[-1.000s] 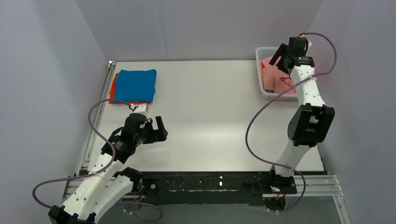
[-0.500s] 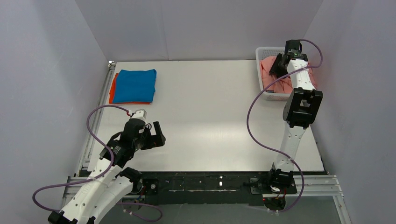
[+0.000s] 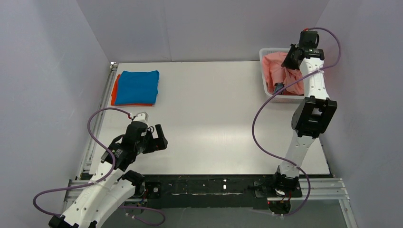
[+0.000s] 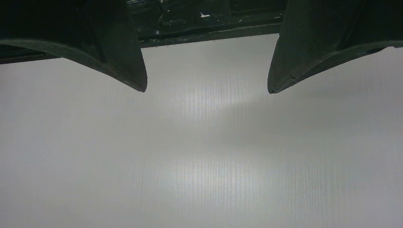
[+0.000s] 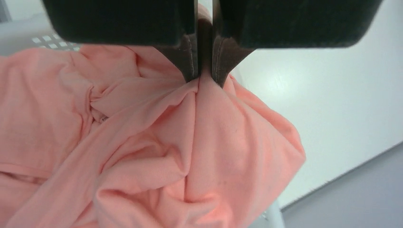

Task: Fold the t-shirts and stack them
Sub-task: Grab crumpled tshirt from bin with the right arm, then move the tshirt to the center of the board, then flatten out the tshirt

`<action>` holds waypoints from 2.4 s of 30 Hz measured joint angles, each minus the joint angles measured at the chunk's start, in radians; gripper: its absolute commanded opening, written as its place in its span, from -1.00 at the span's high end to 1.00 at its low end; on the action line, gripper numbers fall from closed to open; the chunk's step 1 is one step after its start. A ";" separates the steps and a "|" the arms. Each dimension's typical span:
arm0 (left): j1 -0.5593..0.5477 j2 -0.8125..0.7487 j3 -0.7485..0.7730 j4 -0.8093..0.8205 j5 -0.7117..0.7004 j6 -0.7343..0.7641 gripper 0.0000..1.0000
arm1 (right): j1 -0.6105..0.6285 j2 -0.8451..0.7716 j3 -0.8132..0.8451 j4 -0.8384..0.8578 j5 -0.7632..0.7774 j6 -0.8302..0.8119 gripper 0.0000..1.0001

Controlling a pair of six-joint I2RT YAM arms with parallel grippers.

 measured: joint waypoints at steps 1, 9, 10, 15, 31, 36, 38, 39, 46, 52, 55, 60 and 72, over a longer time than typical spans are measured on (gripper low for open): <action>0.000 -0.001 0.000 -0.002 0.000 0.000 -0.99 | 0.000 -0.027 0.000 0.000 0.000 0.000 0.97; 0.000 -0.004 0.002 -0.004 -0.005 0.000 -0.99 | 0.000 -0.243 0.031 0.003 0.000 -0.012 0.97; 0.000 -0.004 0.004 -0.004 -0.006 0.000 -0.99 | 0.000 -0.256 0.036 0.005 0.004 -0.015 0.97; 0.000 -0.004 0.010 -0.004 -0.011 0.000 -0.99 | 0.001 -0.267 0.058 0.009 0.038 -0.026 0.97; 0.000 -0.045 0.043 -0.059 -0.071 0.007 -0.99 | 0.002 -0.190 0.124 -0.074 -0.038 -0.025 0.97; 0.000 -0.056 0.043 -0.074 -0.067 -0.011 -0.99 | 0.055 -0.310 0.124 -0.087 -0.242 0.005 0.97; 0.000 -0.064 0.043 -0.086 -0.063 -0.020 -0.99 | 0.105 -0.360 0.124 -0.086 -0.304 0.016 0.97; 0.000 -0.071 0.043 -0.092 -0.062 -0.026 -0.99 | 0.143 -0.387 0.124 -0.085 -0.332 0.022 0.97; 0.000 -0.132 0.043 -0.140 -0.060 -0.061 -0.99 | 0.441 -0.495 0.147 -0.086 -0.446 0.061 0.95; 0.000 -0.159 0.043 -0.203 -0.076 -0.095 -0.99 | 0.491 -0.608 -0.124 0.008 -0.467 0.112 -0.16; 0.000 -0.159 0.043 -0.230 -0.085 -0.106 -0.99 | 0.490 -0.627 -0.346 0.054 -0.418 0.125 -0.37; 0.000 -0.150 0.050 -0.292 -0.107 -0.125 -0.99 | 0.479 -0.568 -0.651 0.024 -0.175 0.141 -0.48; -0.015 0.159 0.053 -0.122 0.214 -0.132 -0.99 | 0.465 -0.831 -0.953 0.061 0.092 0.139 -0.68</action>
